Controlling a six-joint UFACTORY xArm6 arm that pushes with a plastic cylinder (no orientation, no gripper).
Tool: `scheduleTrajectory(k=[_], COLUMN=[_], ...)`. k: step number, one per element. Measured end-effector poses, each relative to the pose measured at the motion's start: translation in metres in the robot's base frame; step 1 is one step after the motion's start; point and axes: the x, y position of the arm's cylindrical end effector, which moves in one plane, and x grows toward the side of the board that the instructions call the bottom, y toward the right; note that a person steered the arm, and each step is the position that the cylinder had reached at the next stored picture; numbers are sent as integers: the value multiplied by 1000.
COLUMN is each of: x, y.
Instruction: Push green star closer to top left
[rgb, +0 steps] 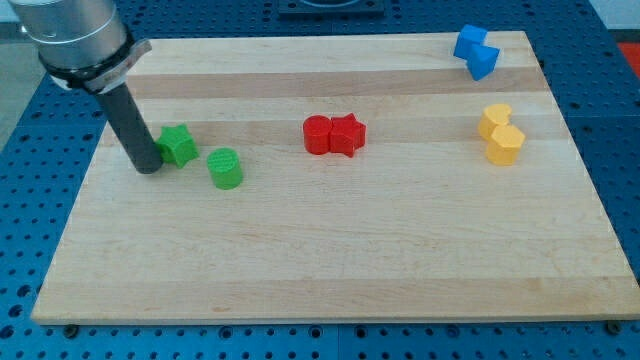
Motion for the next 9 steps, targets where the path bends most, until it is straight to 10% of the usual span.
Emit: scheduleTrajectory(k=[9], x=[-115], y=[72])
